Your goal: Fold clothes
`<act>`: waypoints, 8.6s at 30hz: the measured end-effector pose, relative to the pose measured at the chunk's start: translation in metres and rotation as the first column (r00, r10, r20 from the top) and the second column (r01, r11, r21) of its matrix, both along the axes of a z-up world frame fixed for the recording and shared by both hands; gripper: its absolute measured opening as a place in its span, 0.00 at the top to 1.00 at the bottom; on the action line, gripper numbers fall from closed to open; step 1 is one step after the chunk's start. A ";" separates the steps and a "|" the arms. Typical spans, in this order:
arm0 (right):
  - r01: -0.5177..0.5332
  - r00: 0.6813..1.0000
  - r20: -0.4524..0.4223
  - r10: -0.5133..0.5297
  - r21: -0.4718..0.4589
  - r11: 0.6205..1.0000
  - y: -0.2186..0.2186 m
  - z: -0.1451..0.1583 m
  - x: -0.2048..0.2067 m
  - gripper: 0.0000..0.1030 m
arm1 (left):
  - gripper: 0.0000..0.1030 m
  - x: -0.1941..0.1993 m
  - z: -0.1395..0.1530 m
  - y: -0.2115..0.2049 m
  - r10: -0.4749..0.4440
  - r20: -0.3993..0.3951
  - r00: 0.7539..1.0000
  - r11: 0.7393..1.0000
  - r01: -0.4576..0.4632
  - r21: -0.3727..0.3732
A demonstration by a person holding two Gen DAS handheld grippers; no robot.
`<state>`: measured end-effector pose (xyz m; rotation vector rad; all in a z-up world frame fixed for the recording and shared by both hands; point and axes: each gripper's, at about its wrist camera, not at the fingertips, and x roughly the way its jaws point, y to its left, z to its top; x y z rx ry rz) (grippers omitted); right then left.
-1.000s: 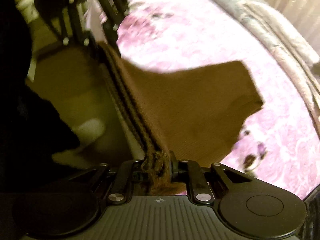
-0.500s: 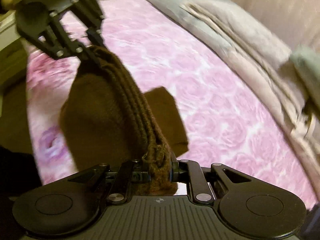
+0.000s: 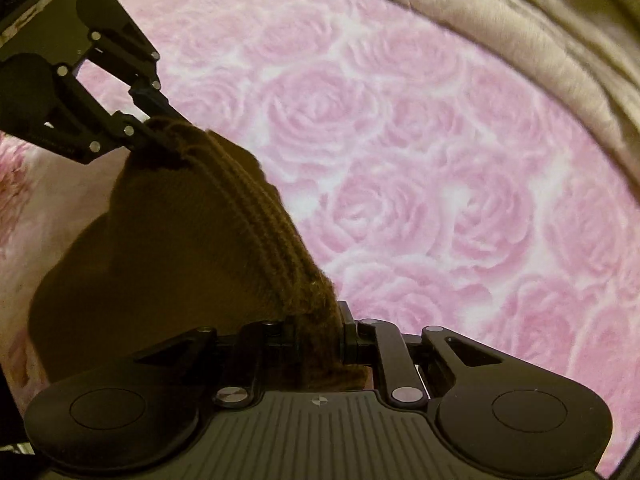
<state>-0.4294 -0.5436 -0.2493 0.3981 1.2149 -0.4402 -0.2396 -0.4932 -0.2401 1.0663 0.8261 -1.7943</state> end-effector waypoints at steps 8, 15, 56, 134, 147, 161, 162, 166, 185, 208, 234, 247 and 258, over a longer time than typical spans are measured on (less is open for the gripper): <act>0.334 0.937 0.112 -0.331 -0.017 0.942 -0.019 0.011 -0.040 0.45 | 0.65 0.036 0.004 -0.008 0.226 0.014 0.974 0.973 -0.225 -0.048; 0.485 0.835 0.260 -0.484 0.066 0.872 0.018 0.049 -0.080 0.45 | 0.68 0.042 0.034 0.030 0.300 -0.085 0.950 0.952 -0.304 -0.034; 0.456 0.852 0.213 -0.479 0.147 0.878 0.170 0.017 -0.139 0.46 | 0.73 -0.076 0.007 0.122 0.031 0.043 0.999 0.997 -0.034 0.067; 0.628 0.757 0.141 -0.638 0.111 0.770 0.270 0.109 -0.125 0.09 | 0.49 -0.119 0.112 0.206 -0.166 0.260 0.951 0.985 0.171 0.005; 0.761 0.630 0.087 -0.772 0.131 0.636 0.265 0.092 -0.088 0.09 | 0.48 -0.076 0.083 0.199 -0.238 0.207 0.949 0.969 0.246 -0.014; -0.174 0.979 -0.174 0.105 -0.449 0.877 0.278 0.016 -0.074 0.32 | 0.43 -0.171 -0.002 0.246 -0.344 0.567 0.748 0.834 0.521 -0.181; -0.223 0.972 -0.179 0.154 -0.472 0.853 0.277 0.005 -0.079 0.32 | 0.43 -0.176 -0.009 0.247 -0.320 0.593 0.739 0.843 0.507 -0.178; -0.358 0.933 -0.182 0.312 -0.569 0.740 0.279 -0.024 -0.096 0.33 | 0.43 -0.185 -0.034 0.249 -0.240 0.708 0.664 0.858 0.487 -0.165; -0.416 0.882 -0.268 0.388 -0.828 0.375 0.306 -0.079 -0.138 0.83 | 0.73 -0.170 -0.056 0.260 -0.068 0.713 0.698 0.764 0.496 -0.413; -0.570 0.819 -0.491 0.297 -0.749 0.337 0.273 -0.077 -0.290 0.73 | 0.65 -0.444 -0.031 0.324 -0.150 0.471 0.869 0.744 0.413 -0.526; 0.840 0.282 0.599 -0.749 0.224 0.494 0.255 0.006 -0.308 0.34 | 0.56 -0.274 -0.003 0.273 0.022 0.311 0.950 0.822 0.160 -0.547; 0.798 0.380 0.611 -0.695 0.164 0.580 0.156 0.017 -0.308 0.79 | 0.55 -0.250 -0.019 0.270 0.080 0.126 0.989 0.859 -0.004 -0.511; 0.698 0.657 0.525 -0.542 -0.152 0.699 0.171 0.029 -0.300 0.49 | 0.56 -0.245 -0.017 0.280 0.133 0.123 0.983 0.857 -0.052 -0.512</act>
